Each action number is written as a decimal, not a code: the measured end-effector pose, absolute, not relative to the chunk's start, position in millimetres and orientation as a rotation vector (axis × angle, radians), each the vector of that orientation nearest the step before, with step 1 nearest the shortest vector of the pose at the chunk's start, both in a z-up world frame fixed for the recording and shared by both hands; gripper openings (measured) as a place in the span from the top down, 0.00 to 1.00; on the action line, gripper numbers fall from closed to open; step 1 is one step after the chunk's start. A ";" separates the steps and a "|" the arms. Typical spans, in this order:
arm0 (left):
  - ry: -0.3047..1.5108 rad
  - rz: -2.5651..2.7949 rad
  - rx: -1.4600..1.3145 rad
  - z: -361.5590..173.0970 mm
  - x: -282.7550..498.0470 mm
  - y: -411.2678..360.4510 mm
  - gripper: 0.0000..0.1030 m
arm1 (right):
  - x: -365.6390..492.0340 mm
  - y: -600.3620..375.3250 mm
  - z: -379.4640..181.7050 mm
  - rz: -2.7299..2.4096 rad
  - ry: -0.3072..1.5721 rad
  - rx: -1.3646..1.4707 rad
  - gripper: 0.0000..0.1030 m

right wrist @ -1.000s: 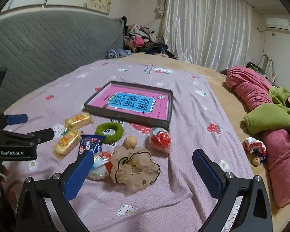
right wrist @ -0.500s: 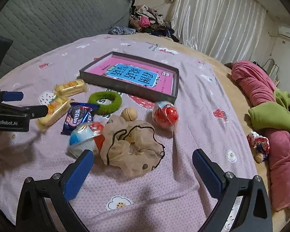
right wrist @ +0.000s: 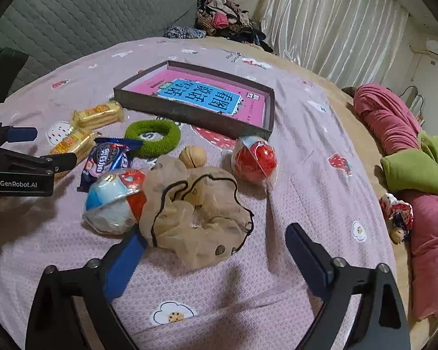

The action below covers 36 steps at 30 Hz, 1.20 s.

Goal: Organize objects
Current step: 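Close left tool on yellow bread packet while right tool closes on mesh scrunchie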

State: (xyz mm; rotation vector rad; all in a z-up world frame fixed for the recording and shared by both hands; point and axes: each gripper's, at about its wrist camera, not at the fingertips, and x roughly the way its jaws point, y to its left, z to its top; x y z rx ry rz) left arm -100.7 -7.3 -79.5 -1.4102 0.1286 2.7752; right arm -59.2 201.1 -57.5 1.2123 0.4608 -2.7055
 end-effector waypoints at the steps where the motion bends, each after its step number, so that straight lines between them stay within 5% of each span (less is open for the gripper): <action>1: 0.125 2.772 -1.408 -80.9 -101.3 -7.8 0.08 | -60.5 201.1 -58.9 -2.697 0.460 1.218 0.10; 4: 0.127 2.761 -1.414 -84.5 -103.6 -9.4 0.13 | -63.9 196.8 -62.7 -2.679 0.486 1.225 0.12; 6: 0.118 2.745 -1.421 -86.3 -105.6 -10.4 0.39 | -66.4 191.5 -65.6 -2.666 0.517 1.226 0.15; 9: 0.087 2.719 -1.431 -90.6 -107.8 -11.5 0.44 | -69.1 182.9 -71.0 -2.667 0.581 1.217 0.17; 12: 0.076 2.695 -1.441 -95.8 -109.3 -10.1 0.54 | -73.8 182.2 -75.6 -2.670 0.594 1.225 0.31; 14: 0.069 2.692 -1.434 -96.6 -109.1 -9.0 0.55 | -78.2 185.0 -78.5 -2.648 0.554 1.244 0.48; 22: 0.046 2.681 -1.405 -95.9 -108.9 -9.7 0.60 | -79.6 190.1 -79.6 -2.607 0.452 1.224 0.77; 36: 0.019 2.678 -1.359 -83.5 -98.0 -9.7 0.61 | -72.5 201.6 -62.6 -2.607 0.235 1.179 0.84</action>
